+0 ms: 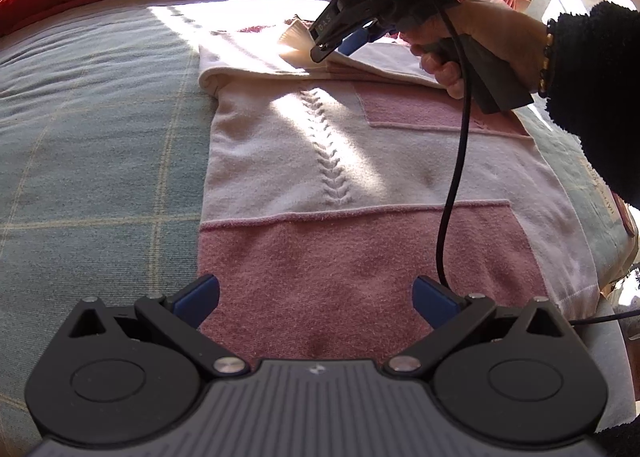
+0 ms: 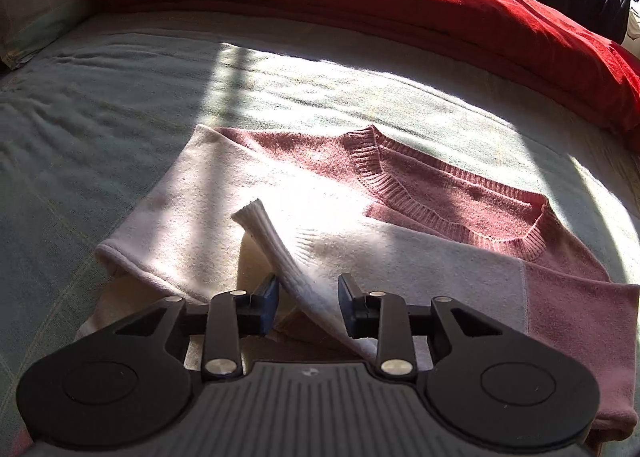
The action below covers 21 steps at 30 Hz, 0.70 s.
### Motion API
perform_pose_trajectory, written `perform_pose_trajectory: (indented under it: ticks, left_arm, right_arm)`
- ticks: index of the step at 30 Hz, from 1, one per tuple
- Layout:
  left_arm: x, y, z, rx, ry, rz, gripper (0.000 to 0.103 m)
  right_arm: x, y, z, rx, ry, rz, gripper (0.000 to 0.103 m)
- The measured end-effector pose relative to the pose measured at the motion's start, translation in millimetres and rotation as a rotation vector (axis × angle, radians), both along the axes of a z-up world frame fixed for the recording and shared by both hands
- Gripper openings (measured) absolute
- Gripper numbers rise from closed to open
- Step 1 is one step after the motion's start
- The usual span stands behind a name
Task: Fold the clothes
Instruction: 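Open the right gripper and lift it away from the laid sleeve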
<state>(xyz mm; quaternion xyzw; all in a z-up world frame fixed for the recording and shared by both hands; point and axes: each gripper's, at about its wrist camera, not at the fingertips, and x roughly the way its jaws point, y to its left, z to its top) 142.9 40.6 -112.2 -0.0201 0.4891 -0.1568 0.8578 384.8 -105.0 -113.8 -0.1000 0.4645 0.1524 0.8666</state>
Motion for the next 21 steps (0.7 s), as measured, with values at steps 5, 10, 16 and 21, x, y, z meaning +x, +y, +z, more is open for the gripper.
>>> perform_pose_trajectory:
  ticks: [5, 10, 16, 21]
  left_arm:
    - [0.7, -6.3, 6.6, 0.028, -0.02, -0.01, 0.102]
    - [10.1, -17.7, 20.2, 0.049, -0.048, -0.021, 0.102]
    - [38.7, -42.8, 42.1, 0.038, -0.084, -0.064, 0.102]
    - [74.9, -71.3, 56.9, 0.015, -0.101, -0.1, 0.102]
  right_arm:
    - [-16.1, -25.6, 29.1, 0.082, -0.016, 0.001, 0.053]
    - [-30.9, -79.8, 64.2, 0.135, -0.063, -0.063, 0.059]
    - [-58.4, -171.6, 76.0, 0.148, -0.093, -0.2, 0.065]
    - [-86.1, -246.5, 60.8, 0.151, -0.087, -0.326, 0.067]
